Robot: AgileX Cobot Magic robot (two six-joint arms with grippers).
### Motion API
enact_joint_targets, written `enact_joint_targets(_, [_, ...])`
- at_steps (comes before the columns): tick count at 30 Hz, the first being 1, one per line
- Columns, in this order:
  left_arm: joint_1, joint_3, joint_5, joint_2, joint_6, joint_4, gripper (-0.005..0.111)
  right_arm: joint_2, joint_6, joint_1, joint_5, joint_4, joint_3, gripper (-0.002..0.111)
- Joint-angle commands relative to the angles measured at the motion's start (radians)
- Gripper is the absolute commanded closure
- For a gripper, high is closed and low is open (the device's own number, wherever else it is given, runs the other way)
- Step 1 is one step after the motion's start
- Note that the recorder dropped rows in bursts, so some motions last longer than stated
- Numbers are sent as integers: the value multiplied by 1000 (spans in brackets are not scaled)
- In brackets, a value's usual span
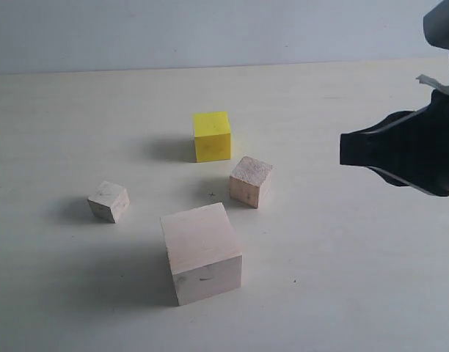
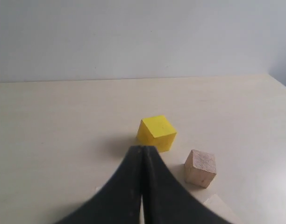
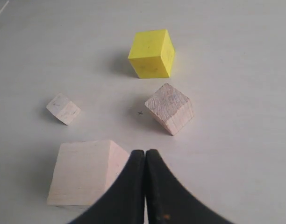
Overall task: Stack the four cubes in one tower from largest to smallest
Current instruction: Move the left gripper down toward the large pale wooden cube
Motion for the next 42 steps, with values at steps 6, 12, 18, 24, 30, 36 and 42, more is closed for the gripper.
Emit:
enact_joint_targets(6, [-5, -5, 95, 98, 94, -261, 107, 0, 24, 3, -90, 94, -8, 108])
enact_joint_targets(12, [-5, -5, 293, 246, 535, -669, 107, 0, -5, 3, -44, 97, -8, 108])
enact_joint_targets(18, [-5, -5, 465, 407, 737, -761, 107, 0, -11, 3, 30, 97, -8, 108])
enact_joint_targets(24, [-47, -5, 616, 502, 979, -809, 107, 0, -11, 3, 91, 108, -8, 108])
enact_joint_targets(30, [-204, -5, 483, 580, 996, -782, 107, 0, -11, 3, 97, 158, -8, 108])
enact_joint_targets(36, [-379, -5, 329, 711, 996, -768, 107, 0, -11, 3, 97, 165, -8, 108])
enact_joint_targets(42, [-442, -11, 217, 873, 998, -765, 107, 0, -11, 3, 97, 186, -8, 108])
